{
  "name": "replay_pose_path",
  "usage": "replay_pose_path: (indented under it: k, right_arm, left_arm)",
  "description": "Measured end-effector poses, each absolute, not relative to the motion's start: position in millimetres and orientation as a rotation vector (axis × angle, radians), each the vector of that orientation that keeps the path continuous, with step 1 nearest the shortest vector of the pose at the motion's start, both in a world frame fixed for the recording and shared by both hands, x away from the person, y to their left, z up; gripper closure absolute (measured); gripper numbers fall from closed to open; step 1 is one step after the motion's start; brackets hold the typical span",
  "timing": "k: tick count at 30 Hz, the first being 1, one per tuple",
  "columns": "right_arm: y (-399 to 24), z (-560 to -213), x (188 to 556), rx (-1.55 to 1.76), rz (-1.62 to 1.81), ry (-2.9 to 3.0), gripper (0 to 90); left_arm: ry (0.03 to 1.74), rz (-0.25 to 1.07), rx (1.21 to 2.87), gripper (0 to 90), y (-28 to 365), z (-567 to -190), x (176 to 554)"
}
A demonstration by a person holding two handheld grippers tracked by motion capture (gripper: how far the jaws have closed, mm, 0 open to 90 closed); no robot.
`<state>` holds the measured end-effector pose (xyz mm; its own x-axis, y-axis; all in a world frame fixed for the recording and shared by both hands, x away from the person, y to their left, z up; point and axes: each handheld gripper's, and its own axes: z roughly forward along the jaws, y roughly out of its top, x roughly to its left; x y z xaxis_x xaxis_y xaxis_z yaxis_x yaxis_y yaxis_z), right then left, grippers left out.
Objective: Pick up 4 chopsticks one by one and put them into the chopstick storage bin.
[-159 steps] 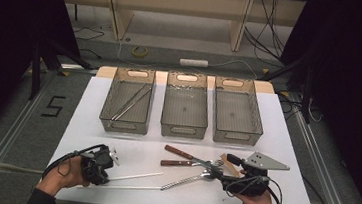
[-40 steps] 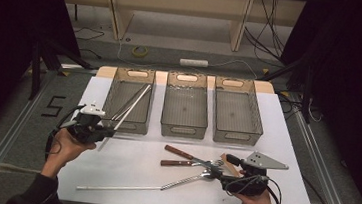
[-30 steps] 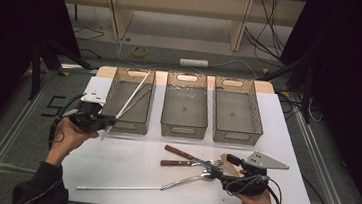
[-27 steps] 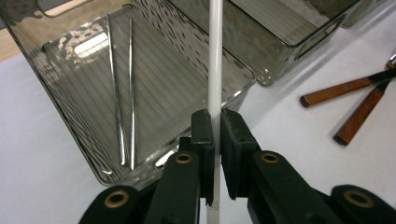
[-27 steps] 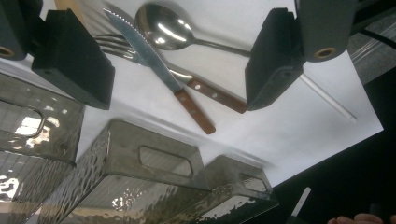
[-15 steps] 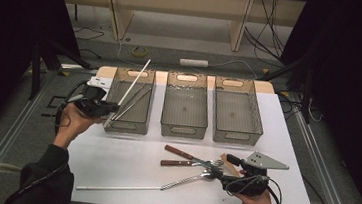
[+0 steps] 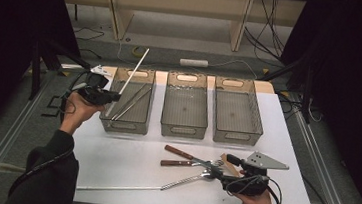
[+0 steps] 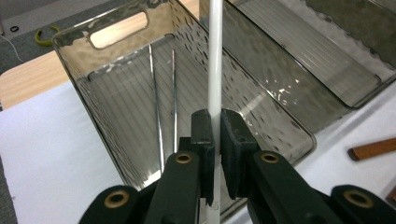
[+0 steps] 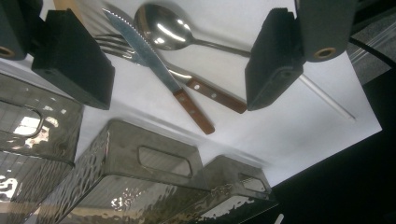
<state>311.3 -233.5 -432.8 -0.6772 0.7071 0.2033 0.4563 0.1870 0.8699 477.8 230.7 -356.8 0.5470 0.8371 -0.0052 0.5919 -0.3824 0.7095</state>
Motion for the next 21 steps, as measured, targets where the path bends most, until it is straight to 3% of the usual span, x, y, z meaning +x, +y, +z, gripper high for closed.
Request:
replay_pose_path:
  k: [21]
  right_arm:
    - [-233, -433, 311, 1.118, 1.489, 2.220, 25.2]
  left_arm:
    - [1.275, 0.492, 2.023, 83.6, 247, -371, 507]
